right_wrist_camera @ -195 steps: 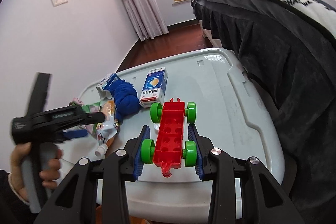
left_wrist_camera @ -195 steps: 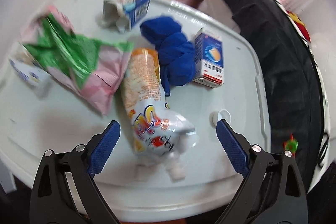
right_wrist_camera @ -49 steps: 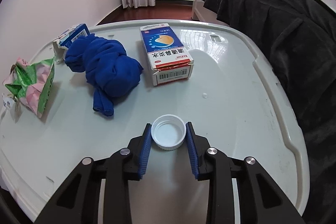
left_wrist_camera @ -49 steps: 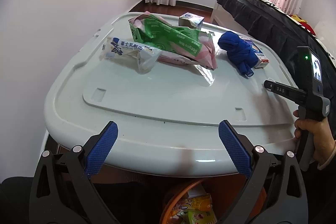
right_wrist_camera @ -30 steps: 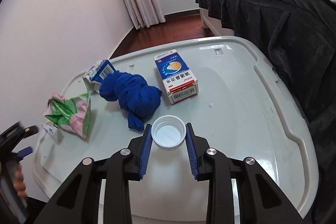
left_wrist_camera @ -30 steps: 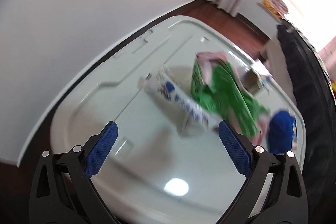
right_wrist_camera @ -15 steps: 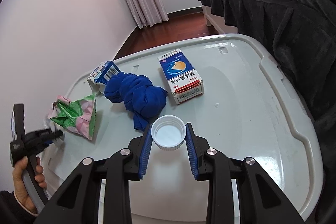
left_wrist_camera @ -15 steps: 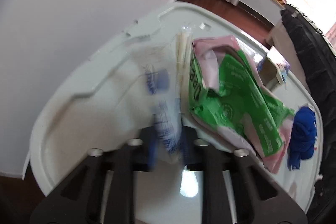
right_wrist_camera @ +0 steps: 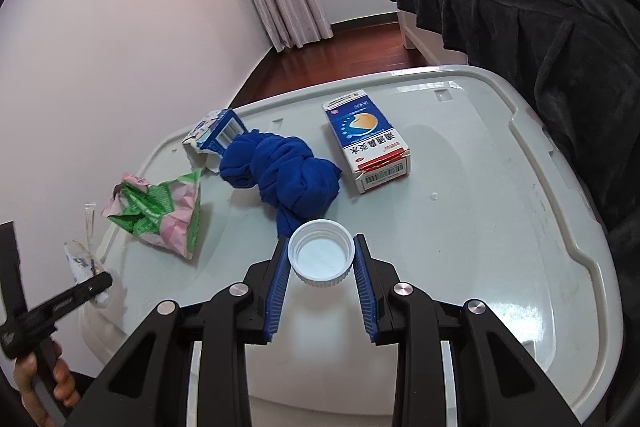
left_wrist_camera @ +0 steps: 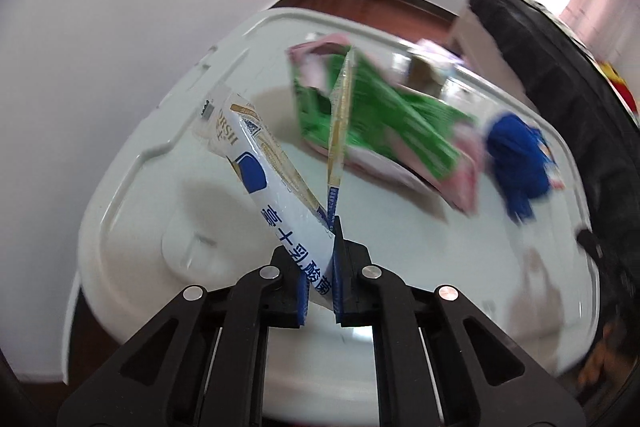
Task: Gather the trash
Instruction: 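Grasp the white milk wrapper with the left tool while the right tool holds the cap, then carry both items over the orange bucket and open both tools to drop them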
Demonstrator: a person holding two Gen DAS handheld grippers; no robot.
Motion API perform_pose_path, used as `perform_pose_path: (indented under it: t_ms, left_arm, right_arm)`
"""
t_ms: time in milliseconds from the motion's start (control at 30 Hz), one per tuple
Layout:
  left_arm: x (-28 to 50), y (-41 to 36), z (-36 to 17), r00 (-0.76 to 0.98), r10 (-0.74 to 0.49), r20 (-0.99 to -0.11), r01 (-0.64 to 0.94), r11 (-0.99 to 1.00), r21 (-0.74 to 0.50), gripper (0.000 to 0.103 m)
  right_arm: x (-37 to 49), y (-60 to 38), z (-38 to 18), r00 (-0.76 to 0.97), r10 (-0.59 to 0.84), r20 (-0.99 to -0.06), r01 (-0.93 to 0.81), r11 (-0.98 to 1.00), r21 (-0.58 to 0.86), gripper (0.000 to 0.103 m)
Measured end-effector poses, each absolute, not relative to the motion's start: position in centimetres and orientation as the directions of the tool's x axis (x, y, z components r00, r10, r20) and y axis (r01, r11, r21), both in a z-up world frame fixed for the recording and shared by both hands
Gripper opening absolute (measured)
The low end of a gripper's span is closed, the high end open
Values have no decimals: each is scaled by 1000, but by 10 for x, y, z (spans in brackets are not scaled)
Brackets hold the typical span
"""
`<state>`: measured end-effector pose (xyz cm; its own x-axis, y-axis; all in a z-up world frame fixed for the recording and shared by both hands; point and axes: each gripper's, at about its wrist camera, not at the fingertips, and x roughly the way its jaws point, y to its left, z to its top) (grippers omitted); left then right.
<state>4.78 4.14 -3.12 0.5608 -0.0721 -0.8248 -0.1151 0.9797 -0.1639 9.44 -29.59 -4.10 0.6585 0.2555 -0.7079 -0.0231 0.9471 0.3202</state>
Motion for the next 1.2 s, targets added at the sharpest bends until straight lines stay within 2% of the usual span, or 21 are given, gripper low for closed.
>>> perform_pose_path:
  t_ms: [367, 567, 767, 900, 1200]
  left_arm:
    - [-42, -24, -14, 553, -133, -822, 171, 984, -44, 8]
    - [-87, -32, -26, 499, -167, -850, 255, 966, -40, 8]
    - [-123, -41, -53, 445, -158, -882, 296, 955, -22, 8]
    - [-132, -46, -70, 387, -163, -907, 304, 952, -42, 8]
    - [-131, -46, -79, 351, -175, -920, 305, 950, -64, 8]
  right_arm:
    - [24, -284, -26, 658, 318, -682, -131, 941, 312, 31]
    - [-48, -278, -30, 635, 327, -700, -135, 939, 316, 32]
    - [-114, -261, -40, 607, 353, -712, -137, 929, 344, 32]
    - [-144, -246, -44, 585, 345, -734, -162, 936, 312, 32]
    - [-143, -257, -54, 563, 334, -756, -103, 936, 336, 32]
